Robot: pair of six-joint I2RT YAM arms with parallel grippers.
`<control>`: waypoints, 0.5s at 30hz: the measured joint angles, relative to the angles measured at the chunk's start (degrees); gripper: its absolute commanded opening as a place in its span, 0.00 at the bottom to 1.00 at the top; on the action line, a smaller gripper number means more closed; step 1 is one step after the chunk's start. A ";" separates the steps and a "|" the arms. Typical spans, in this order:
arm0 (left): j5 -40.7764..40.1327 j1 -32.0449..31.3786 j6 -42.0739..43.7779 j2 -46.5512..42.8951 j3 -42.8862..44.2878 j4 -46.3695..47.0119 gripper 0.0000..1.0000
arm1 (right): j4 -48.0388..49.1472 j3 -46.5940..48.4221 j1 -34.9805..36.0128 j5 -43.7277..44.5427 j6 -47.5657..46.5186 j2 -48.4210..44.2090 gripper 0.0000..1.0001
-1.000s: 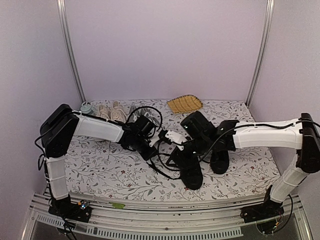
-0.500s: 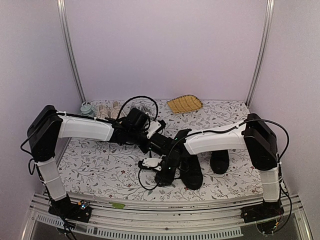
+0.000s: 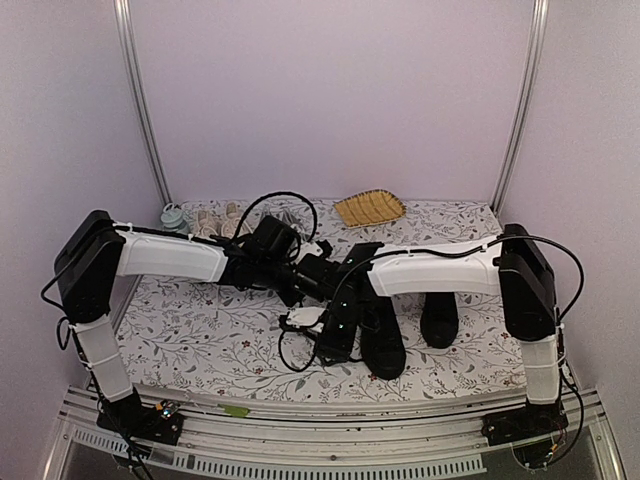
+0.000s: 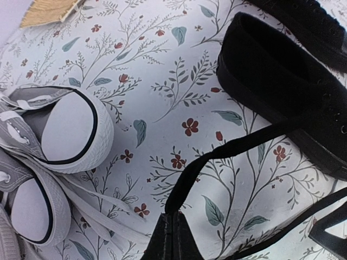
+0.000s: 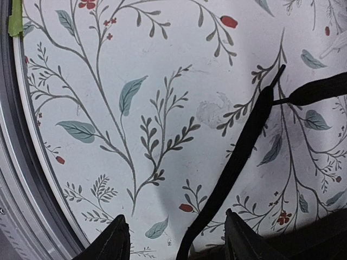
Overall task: Tie the shoes
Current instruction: Pick up the shoelace from the center of the board.
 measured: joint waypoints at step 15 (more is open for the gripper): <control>0.02 0.00 0.22 0.00 0.00 -0.22 0.00 | -5.03 -3.69 -1.11 3.96 -1.11 1.46 0.32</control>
